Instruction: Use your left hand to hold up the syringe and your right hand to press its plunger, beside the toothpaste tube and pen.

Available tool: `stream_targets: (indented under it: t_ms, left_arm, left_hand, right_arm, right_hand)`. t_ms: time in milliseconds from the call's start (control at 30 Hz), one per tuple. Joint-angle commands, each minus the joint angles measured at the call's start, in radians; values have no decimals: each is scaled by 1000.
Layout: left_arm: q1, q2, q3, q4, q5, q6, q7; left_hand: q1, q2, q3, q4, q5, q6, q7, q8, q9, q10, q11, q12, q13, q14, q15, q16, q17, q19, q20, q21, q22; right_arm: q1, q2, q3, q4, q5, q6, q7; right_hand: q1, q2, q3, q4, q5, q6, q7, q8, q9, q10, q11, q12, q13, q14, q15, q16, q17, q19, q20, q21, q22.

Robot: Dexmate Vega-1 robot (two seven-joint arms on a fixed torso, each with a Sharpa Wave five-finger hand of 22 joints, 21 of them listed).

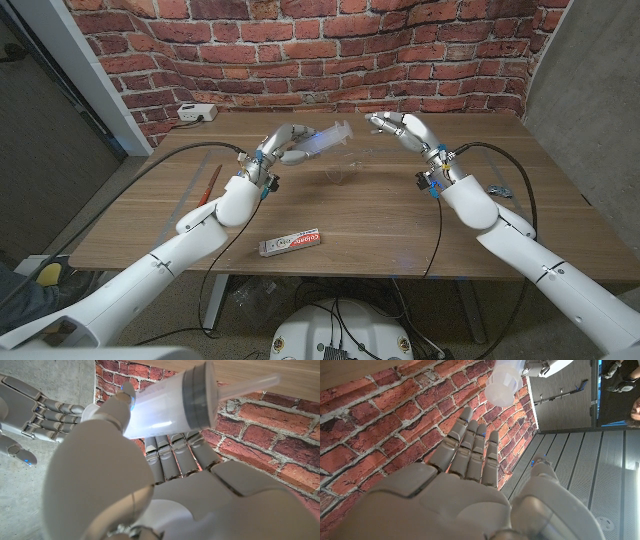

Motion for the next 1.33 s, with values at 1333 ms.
stream_targets:
  t_ms: [1333]
  left_arm:
    - [28,24,-53,-19,-22,8,23]
  left_hand:
    - [16,66,79,66,5,167,-52,6,4,98,-98,6,4,86,-136,3,6,-2,-2,7,4]
  right_arm:
    - [8,47,9,72,193,-4,25]
  right_hand:
    - [-6,-8,-7,5,-1,1,17,6,2,5,8,-5,3,-4,6,-2,4,-1,3,-8,3]
